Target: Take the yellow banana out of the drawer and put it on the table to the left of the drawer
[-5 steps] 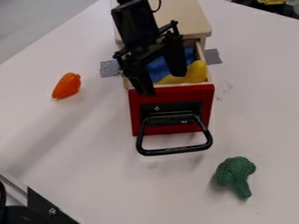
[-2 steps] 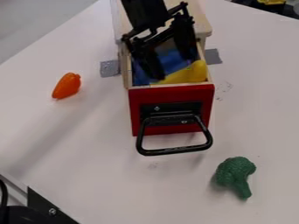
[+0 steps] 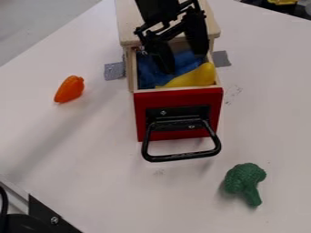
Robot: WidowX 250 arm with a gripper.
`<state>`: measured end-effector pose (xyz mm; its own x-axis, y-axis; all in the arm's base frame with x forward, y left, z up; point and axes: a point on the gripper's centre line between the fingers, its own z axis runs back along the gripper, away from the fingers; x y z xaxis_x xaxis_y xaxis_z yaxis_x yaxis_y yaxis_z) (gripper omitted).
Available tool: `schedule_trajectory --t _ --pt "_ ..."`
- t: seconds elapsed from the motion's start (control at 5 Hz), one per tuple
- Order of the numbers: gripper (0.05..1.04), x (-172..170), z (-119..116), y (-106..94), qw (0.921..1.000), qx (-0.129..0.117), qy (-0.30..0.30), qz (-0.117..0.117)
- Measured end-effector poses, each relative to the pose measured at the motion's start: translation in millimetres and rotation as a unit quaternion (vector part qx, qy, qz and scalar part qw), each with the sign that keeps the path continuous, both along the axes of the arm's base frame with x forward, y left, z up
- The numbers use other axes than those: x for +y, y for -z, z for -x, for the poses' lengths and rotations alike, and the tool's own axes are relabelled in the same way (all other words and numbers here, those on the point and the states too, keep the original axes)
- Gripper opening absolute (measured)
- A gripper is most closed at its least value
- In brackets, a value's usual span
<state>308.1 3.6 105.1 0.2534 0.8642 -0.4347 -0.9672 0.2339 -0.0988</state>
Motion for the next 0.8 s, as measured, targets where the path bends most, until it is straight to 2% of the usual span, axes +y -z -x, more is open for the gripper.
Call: schedule_trajectory --t 0.4,0.6,0.8 --pt "0.999 2.2 -12.3 39.2 0.9990 0.027 -0.032 -0.019" --pt "0.999 -1.1 -14.1 43.7 0.9988 0.028 -0.033 -0.023" --pt "0.952 -2.6 -11.8 50.8 0.9984 0.040 -0.035 -0.018"
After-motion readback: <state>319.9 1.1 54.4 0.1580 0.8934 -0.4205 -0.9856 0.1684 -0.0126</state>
